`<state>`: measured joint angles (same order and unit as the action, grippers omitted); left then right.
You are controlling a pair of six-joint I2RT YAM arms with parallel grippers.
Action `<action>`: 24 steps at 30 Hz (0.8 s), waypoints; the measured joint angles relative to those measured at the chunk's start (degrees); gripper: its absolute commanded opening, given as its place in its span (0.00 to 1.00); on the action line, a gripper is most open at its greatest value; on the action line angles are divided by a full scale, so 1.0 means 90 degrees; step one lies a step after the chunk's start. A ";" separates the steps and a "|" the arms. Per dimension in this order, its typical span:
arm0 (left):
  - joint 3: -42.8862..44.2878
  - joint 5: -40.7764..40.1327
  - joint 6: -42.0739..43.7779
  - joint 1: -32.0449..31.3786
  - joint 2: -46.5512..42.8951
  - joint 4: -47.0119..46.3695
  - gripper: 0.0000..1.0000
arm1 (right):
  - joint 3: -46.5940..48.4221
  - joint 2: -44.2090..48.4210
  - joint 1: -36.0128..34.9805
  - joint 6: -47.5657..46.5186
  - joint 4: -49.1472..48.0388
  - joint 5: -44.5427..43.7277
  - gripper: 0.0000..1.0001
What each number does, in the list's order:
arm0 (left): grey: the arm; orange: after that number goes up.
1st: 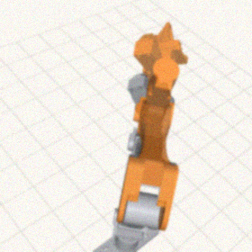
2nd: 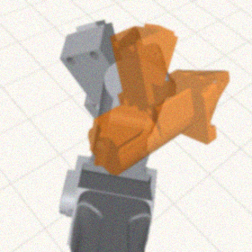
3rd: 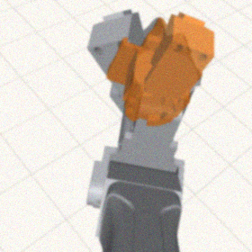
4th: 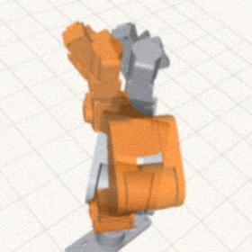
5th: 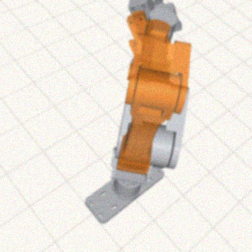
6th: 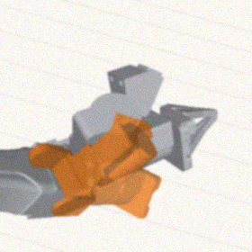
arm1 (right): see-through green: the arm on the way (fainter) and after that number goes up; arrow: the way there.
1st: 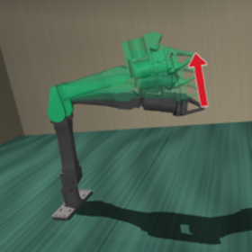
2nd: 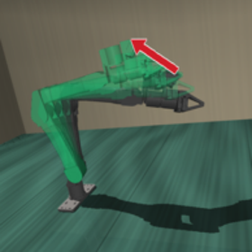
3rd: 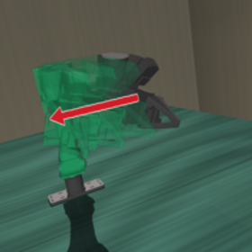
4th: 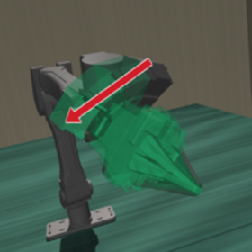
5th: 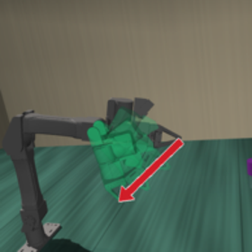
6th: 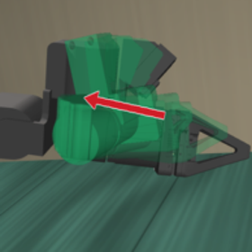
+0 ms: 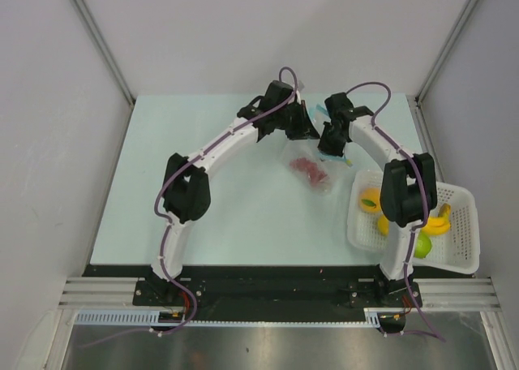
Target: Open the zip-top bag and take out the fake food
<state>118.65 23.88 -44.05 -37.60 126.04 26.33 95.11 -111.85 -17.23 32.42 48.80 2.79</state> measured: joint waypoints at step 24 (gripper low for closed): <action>-0.0653 0.0015 0.0231 -0.0053 -0.0257 -0.0007 0.00 | -0.0646 -0.0636 -0.0185 -0.0600 -0.0651 0.0204 0.58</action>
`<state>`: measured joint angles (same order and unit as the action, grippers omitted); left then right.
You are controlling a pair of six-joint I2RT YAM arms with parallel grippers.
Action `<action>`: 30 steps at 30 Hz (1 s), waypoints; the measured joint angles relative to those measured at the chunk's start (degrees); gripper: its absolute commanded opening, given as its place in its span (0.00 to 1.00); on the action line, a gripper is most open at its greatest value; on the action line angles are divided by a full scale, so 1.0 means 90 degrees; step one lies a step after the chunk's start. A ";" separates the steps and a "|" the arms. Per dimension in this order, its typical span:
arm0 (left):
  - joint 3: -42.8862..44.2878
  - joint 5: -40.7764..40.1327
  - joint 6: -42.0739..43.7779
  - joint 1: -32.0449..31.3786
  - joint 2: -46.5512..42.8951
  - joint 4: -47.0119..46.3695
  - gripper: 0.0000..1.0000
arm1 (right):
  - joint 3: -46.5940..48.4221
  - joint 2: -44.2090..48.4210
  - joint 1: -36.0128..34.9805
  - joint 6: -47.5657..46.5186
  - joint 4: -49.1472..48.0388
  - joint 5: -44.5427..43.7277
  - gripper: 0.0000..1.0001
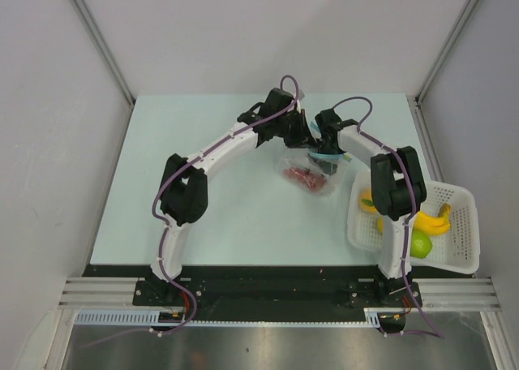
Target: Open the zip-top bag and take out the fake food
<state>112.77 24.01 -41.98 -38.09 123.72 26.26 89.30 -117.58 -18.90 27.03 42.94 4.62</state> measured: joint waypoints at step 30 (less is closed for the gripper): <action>-0.1025 0.0007 -0.0068 0.0112 -0.0333 -0.0483 0.00 | 0.0534 0.1022 -0.0119 -0.0131 0.0542 -0.0471 0.01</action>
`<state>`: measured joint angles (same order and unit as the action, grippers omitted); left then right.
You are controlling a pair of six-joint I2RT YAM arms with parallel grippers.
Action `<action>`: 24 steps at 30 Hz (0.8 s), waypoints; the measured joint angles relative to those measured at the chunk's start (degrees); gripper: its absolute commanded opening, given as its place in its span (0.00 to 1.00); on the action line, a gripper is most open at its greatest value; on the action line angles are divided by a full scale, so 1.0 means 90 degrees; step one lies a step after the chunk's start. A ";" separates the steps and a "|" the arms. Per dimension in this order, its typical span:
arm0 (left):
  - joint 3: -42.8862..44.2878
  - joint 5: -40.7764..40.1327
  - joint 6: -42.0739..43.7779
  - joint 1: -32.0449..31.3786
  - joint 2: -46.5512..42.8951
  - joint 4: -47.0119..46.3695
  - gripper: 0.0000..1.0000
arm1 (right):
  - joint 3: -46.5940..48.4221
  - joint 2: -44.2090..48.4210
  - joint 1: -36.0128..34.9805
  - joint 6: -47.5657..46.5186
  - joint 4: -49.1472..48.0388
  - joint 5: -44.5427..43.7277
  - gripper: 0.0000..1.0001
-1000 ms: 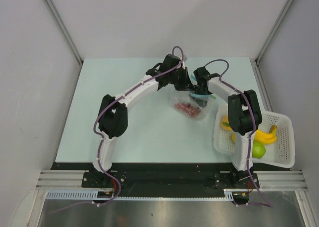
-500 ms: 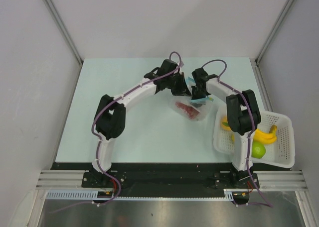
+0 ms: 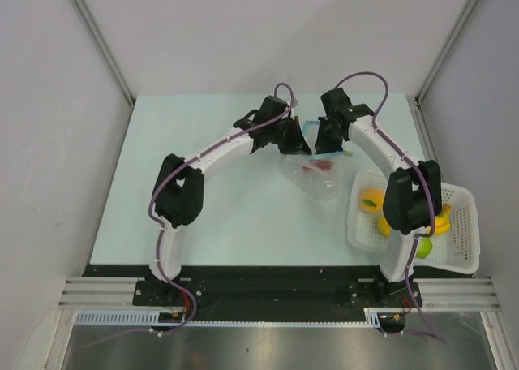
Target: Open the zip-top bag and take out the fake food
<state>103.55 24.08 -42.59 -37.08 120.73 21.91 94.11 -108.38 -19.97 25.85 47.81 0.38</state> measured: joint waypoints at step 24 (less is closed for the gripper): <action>-0.0272 -0.0131 0.0005 -0.0046 -0.0194 -0.0041 0.00 | -0.0177 0.1897 0.0160 -0.0002 -0.0362 -0.0058 0.00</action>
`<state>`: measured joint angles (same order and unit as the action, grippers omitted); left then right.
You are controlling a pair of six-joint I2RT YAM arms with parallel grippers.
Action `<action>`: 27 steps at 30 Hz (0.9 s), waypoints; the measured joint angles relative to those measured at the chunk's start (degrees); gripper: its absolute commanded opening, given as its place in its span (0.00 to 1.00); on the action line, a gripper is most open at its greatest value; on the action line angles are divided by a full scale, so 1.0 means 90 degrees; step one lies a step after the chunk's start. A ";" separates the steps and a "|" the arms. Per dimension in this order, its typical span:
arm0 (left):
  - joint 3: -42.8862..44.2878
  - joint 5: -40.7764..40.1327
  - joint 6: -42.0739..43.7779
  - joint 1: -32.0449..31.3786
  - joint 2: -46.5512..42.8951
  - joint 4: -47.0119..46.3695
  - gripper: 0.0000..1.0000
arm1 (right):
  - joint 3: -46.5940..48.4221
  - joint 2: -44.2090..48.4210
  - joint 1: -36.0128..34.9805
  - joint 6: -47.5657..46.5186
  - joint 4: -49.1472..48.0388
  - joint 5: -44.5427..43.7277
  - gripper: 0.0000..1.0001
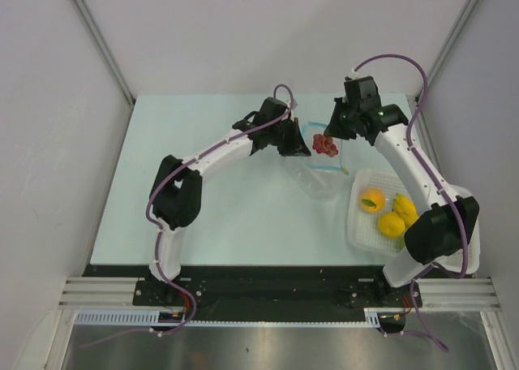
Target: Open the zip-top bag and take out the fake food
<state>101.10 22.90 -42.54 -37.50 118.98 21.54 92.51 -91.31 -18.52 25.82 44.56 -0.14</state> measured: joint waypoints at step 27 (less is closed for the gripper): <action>0.3041 0.0593 -0.2535 0.0301 0.2633 -0.3016 0.00 | -0.0857 0.2693 0.2684 0.0097 0.2987 -0.0714 0.00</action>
<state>128.46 28.23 -65.36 -34.79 142.67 -5.61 84.79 -67.07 5.63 26.70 71.44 -6.57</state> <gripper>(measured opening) 0.004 0.082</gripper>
